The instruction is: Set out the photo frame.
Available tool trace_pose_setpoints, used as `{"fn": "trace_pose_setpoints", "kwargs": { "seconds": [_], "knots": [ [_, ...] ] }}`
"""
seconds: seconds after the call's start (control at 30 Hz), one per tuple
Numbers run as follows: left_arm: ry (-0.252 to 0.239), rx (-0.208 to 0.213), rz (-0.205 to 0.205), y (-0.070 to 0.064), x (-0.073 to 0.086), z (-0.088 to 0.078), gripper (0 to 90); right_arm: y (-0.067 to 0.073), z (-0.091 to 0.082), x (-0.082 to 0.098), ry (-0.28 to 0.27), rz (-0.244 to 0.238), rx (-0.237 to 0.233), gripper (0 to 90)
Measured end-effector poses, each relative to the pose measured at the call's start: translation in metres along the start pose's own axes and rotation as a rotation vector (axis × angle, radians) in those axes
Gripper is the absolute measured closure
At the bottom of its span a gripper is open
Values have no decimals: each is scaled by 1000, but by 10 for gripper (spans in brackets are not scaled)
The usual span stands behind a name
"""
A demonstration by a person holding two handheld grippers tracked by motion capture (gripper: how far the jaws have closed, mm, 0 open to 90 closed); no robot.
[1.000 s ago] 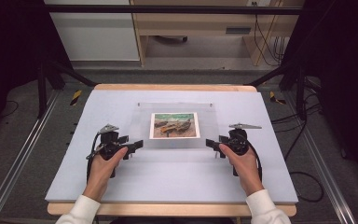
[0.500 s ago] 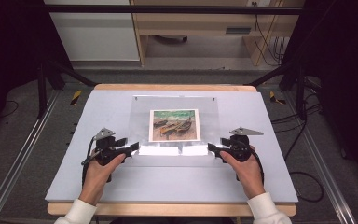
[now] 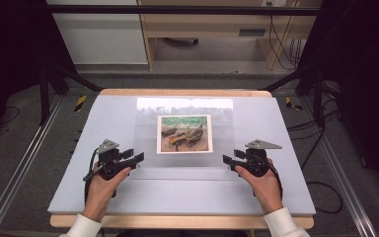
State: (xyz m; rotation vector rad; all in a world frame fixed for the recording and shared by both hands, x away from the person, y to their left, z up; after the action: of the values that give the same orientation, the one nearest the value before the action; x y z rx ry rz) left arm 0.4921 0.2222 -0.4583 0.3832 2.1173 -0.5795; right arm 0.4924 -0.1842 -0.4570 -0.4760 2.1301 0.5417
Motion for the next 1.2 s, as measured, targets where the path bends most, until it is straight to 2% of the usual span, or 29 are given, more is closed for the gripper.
{"fn": "trace_pose_setpoints", "kwargs": {
  "seconds": [0.17, 0.47, 0.9, 1.2],
  "knots": [
    [-5, -16, 16, -3, 3, -4, 508, 3, -5, 4, -6, -22, 17, 485],
    [-17, -44, 30, -9, 8, -9, 527, 7, -11, 8, -13, -28, 33, 528],
    [-20, -53, 36, -11, 11, -13, 558, 8, -15, 11, -14, -48, 31, 567],
    [-16, -53, 59, -11, 15, -17, 587, 7, -19, 16, -22, -30, 20, 620]
  ]
}}
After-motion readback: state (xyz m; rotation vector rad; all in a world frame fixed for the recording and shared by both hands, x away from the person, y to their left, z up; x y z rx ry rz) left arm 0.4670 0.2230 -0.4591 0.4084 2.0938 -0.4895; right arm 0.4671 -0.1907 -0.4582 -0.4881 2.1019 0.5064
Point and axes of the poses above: each handheld gripper's, and its own axes: z roughly forward along the jaws, x roughly out of its underside, y roughly to its left, the point moved 3 cm from there along z, roughly forward along the jaws, and after that the axes turned 1 degree about -z, right-handed, at the moved point
